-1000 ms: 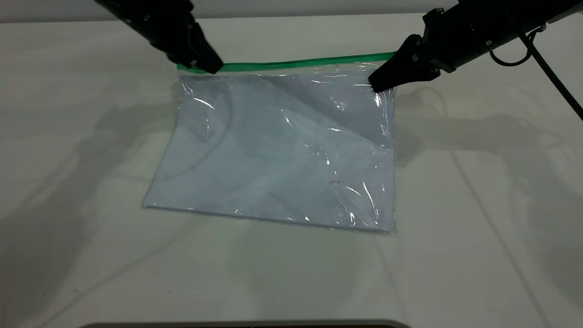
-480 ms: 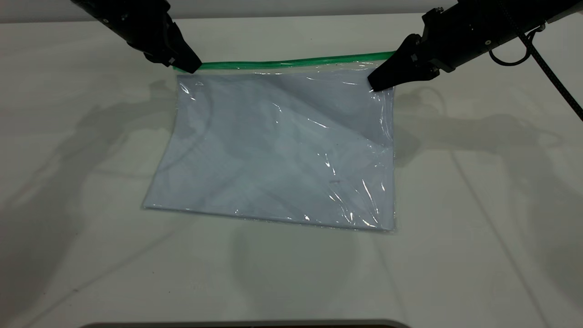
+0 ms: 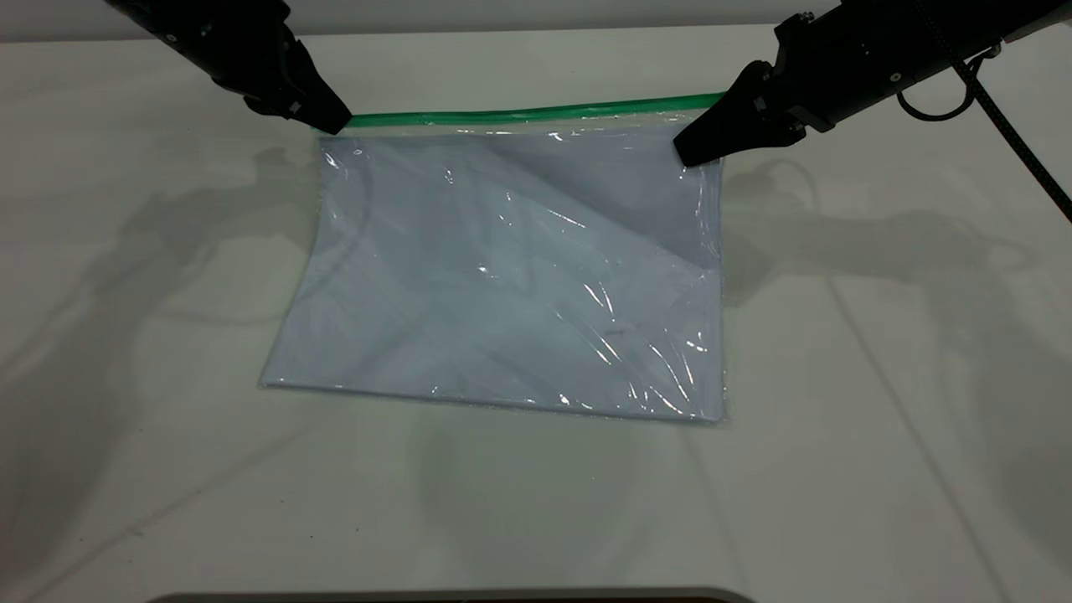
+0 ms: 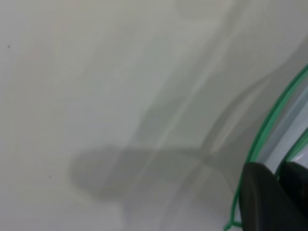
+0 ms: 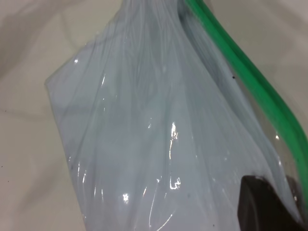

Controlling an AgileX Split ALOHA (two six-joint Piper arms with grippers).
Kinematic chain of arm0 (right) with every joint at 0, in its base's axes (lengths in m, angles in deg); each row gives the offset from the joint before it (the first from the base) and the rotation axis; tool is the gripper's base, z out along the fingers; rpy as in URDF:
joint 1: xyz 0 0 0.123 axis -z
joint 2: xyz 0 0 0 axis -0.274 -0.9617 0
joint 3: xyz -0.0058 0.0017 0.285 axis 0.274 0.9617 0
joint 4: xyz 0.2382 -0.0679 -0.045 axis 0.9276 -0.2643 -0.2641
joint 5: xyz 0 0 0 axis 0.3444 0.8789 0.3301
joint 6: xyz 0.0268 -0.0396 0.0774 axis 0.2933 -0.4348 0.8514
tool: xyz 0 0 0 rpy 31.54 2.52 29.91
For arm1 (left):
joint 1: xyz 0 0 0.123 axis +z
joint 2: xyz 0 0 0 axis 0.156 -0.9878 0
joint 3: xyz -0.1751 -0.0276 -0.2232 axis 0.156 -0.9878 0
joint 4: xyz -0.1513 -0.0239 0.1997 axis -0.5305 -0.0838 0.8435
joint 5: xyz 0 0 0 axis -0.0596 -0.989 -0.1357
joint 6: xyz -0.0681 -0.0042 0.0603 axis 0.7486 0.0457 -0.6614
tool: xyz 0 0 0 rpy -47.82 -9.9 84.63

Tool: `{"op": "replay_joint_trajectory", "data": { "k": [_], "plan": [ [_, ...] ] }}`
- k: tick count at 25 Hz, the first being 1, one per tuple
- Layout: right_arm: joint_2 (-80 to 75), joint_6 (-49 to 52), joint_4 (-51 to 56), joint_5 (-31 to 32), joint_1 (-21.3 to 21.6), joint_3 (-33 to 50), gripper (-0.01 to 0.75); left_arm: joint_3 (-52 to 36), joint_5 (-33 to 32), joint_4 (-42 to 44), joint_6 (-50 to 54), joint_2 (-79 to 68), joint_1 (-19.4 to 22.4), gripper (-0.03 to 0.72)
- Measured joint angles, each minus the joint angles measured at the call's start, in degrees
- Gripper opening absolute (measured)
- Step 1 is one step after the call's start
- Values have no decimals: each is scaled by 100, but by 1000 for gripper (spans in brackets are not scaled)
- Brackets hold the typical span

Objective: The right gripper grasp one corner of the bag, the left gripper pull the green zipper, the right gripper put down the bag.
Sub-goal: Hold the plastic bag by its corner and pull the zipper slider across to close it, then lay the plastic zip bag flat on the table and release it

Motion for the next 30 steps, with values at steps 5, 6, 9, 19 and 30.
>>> {"op": "replay_joint_trajectory", "data": {
  "k": [5,6,9,19,30],
  "plan": [
    [0,0,4,4,0,0,35,-5,13,4,5,0,6,107],
    [0,0,4,4,0,0,35,-5,19,4,5,0,6,108],
    [0,0,4,4,-5,0,35,-5,43,4,5,0,31,109],
    [0,0,0,11,-27,0,35,-10,145,134,20,0,109,120],
    [0,5,-139,-142,36,6,35,-10,483,372,78,0,270,135]
  ]
}}
